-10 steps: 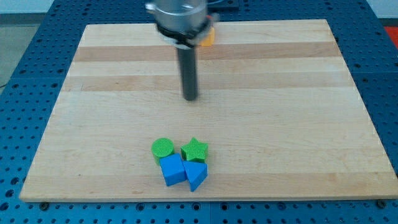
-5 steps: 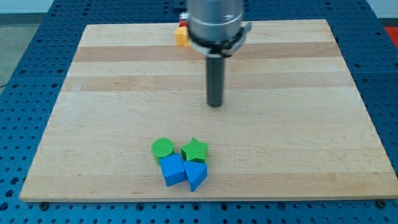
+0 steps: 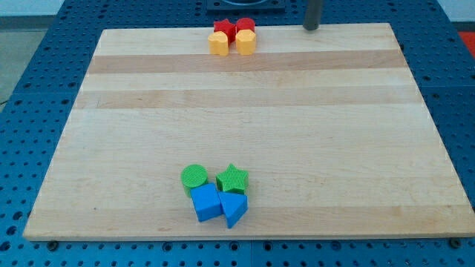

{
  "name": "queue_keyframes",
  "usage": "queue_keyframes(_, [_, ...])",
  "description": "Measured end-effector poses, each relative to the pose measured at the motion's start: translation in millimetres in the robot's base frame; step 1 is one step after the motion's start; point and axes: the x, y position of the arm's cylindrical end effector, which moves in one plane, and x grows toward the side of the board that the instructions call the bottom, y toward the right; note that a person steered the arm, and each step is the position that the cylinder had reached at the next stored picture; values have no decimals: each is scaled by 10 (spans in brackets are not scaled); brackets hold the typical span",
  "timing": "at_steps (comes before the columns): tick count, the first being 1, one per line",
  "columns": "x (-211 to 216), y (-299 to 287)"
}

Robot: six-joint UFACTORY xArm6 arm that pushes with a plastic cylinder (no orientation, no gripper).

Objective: Push red star at left center

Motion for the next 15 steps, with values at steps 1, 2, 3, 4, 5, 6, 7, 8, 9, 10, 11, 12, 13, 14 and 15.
queue_keyframes(1, [15, -405])
queue_keyframes(2, [8, -828])
queue_keyframes(3, [18, -1273])
queue_keyframes(4, [229, -1788])
queue_keyframes(5, [422, -2154])
queue_keyframes(6, [393, -2112])
queue_keyframes(7, [240, -2099])
queue_keyframes(8, [353, -2622])
queue_keyframes(9, [768, -3135])
queue_keyframes(10, [702, -3126])
queue_keyframes(11, [531, -2794])
queue_keyframes(12, [706, -2707])
queue_keyframes(13, [1103, -3194])
queue_keyframes(14, [1461, -3762])
queue_keyframes(15, [1424, -3727])
